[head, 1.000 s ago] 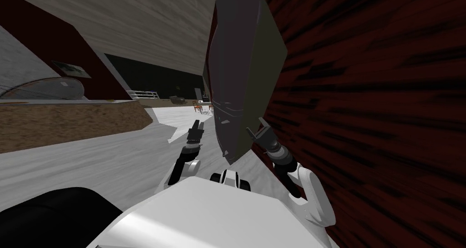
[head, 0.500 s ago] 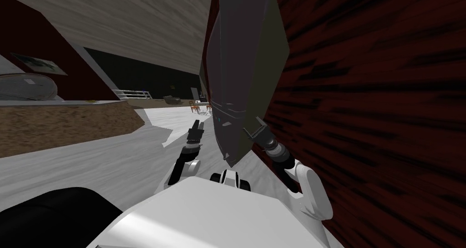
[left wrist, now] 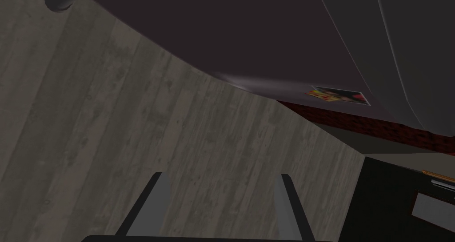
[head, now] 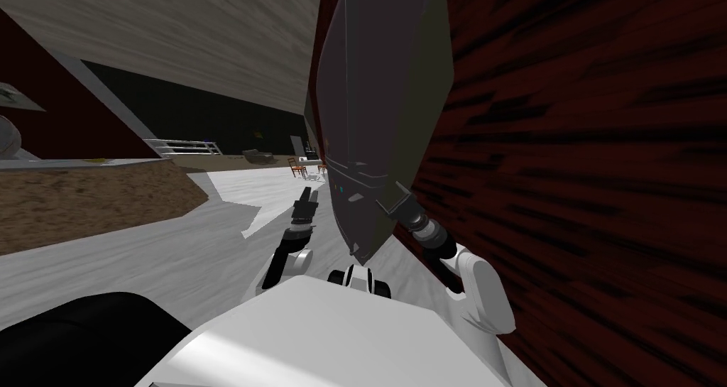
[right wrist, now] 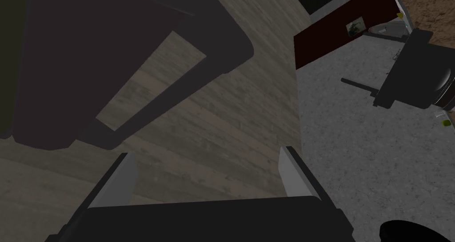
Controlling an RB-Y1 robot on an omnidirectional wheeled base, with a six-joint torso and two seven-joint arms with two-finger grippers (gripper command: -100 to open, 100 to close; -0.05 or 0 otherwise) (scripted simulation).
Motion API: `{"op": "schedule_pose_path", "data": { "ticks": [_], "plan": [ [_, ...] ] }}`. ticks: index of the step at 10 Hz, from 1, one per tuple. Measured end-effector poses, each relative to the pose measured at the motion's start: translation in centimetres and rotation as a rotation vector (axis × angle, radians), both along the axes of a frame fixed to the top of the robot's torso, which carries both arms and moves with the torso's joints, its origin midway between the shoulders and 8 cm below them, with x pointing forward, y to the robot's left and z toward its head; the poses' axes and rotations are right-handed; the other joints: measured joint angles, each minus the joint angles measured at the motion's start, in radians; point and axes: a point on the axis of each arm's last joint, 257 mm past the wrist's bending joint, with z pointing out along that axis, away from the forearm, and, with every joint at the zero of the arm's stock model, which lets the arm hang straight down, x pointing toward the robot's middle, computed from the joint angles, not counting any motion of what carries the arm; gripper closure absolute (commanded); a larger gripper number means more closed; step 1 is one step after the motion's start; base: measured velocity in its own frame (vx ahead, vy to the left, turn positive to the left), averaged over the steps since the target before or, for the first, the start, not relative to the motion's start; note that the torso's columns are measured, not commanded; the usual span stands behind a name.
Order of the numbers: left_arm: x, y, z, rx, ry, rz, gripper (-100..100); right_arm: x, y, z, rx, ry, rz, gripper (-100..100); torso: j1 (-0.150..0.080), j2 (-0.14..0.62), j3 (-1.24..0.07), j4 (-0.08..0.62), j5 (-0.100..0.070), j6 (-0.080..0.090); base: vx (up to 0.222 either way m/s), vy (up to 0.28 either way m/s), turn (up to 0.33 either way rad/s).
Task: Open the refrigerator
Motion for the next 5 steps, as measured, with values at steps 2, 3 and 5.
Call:
{"op": "schedule_pose_path", "data": {
  "ticks": [2,3,5],
  "plan": [
    [0.00,0.00,0.00,0.000,0.000,0.000,0,0.51,0.36,-0.28,-0.054,-0.032,-0.032,-100,-0.001,0.000,0.000,0.000,0.000,0.000,0.049,0.095,-0.088],
    [0.00,0.00,0.01,0.000,0.000,0.000,0,0.70,0.50,-0.47,-0.077,-0.044,-0.046,-100,-0.002,0.000,0.000,0.000,0.000,0.000,0.057,0.078,-0.088],
    [0.00,0.00,0.00,0.000,0.000,0.000,0,1.08,0.76,-0.59,-0.128,-0.075,-0.075,-100,-0.002,0.000,0.000,0.000,0.000,0.000,0.061,0.088,-0.092]
  ]
}}
